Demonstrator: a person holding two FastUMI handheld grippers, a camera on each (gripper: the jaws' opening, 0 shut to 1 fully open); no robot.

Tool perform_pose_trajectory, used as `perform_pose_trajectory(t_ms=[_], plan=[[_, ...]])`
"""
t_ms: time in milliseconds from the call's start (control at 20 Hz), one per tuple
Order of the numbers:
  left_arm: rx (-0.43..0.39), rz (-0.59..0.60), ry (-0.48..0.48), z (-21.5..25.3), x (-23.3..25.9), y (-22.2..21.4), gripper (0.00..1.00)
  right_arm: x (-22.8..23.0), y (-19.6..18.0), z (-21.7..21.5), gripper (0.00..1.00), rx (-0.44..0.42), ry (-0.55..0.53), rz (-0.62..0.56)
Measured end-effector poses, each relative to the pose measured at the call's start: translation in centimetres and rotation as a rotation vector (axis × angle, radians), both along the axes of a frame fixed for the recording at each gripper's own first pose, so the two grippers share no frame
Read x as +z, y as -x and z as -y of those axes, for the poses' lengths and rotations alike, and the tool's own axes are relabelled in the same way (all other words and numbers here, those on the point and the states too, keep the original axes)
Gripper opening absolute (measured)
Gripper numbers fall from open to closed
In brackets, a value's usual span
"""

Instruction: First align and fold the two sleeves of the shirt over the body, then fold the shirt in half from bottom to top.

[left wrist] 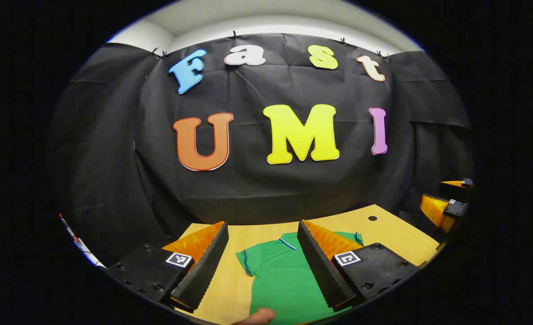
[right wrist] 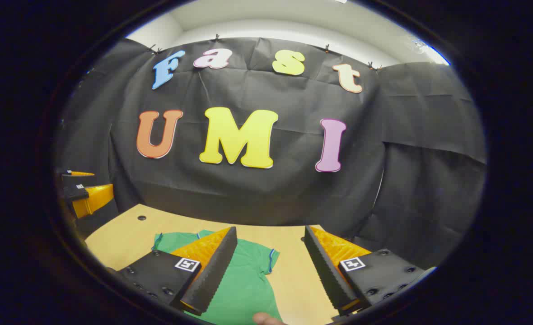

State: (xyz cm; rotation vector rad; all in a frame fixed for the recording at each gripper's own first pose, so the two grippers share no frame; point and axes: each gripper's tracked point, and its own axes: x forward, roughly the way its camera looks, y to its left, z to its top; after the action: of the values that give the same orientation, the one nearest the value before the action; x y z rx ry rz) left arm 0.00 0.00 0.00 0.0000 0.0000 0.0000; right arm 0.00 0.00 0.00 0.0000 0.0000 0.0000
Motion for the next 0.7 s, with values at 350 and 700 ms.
perform_pose_trajectory(t_ms=[350,700], plan=[[0.010,-0.019,0.022,1.1,-0.8,-1.0,0.98,-0.2,-2.7,0.0,0.96,0.034,-0.025,-0.014],[0.015,-0.035,0.017,2.0,-0.9,-2.3,0.98,-0.8,-4.6,0.3,0.96,0.053,-0.036,-0.042]])
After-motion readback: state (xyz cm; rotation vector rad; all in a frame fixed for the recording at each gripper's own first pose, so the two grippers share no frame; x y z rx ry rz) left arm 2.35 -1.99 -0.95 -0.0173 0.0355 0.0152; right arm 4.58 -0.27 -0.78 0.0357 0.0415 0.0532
